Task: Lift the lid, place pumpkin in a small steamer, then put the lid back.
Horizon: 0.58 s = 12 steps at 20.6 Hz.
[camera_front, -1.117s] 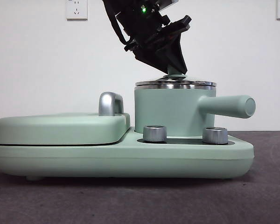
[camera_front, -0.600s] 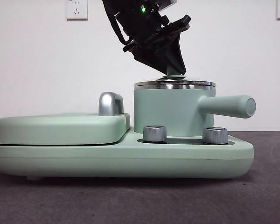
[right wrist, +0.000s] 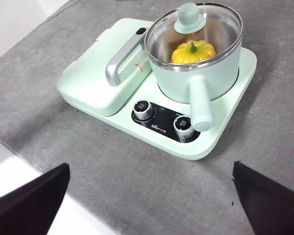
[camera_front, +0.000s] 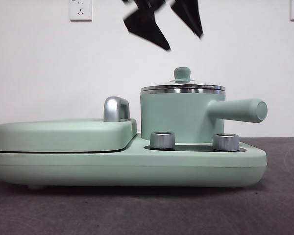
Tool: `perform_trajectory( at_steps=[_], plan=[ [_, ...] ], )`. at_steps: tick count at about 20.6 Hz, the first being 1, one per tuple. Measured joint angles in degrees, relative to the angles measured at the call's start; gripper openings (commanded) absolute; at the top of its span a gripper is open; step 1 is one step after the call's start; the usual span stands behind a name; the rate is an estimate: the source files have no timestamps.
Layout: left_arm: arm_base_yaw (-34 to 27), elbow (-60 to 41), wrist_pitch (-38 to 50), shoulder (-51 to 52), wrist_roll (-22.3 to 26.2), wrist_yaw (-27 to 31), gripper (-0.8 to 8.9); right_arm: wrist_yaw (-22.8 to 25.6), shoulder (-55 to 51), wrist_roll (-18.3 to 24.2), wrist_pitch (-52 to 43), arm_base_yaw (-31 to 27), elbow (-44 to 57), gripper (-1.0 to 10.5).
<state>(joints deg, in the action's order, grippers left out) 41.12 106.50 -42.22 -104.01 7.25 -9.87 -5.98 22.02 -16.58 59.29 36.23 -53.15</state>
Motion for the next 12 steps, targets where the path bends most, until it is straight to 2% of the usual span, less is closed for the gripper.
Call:
perform_trajectory(
  at_steps=[5, 8, 10, 12],
  plan=[
    [0.0, 2.2, -20.0, 8.1, -1.7, 0.0, 4.61, -0.1, 0.0, 0.0, 0.0, 0.0, 0.0, 5.4],
    [0.0, 2.2, -31.3, 12.7, -2.4, 0.0, 4.59, -2.4, 0.5, 0.0, 0.0, 0.0, 0.0, 5.4],
    [0.0, 0.0, -33.3, 16.9, -3.0, 0.0, 4.59, -3.3, 1.0, 0.0, -0.3, 0.0, 0.0, 5.4],
    [0.0, -5.0, -31.1, 22.7, -3.9, 0.0, 4.59, -3.3, 1.2, 0.0, -0.5, 0.0, 0.0, 5.4]
  ],
)
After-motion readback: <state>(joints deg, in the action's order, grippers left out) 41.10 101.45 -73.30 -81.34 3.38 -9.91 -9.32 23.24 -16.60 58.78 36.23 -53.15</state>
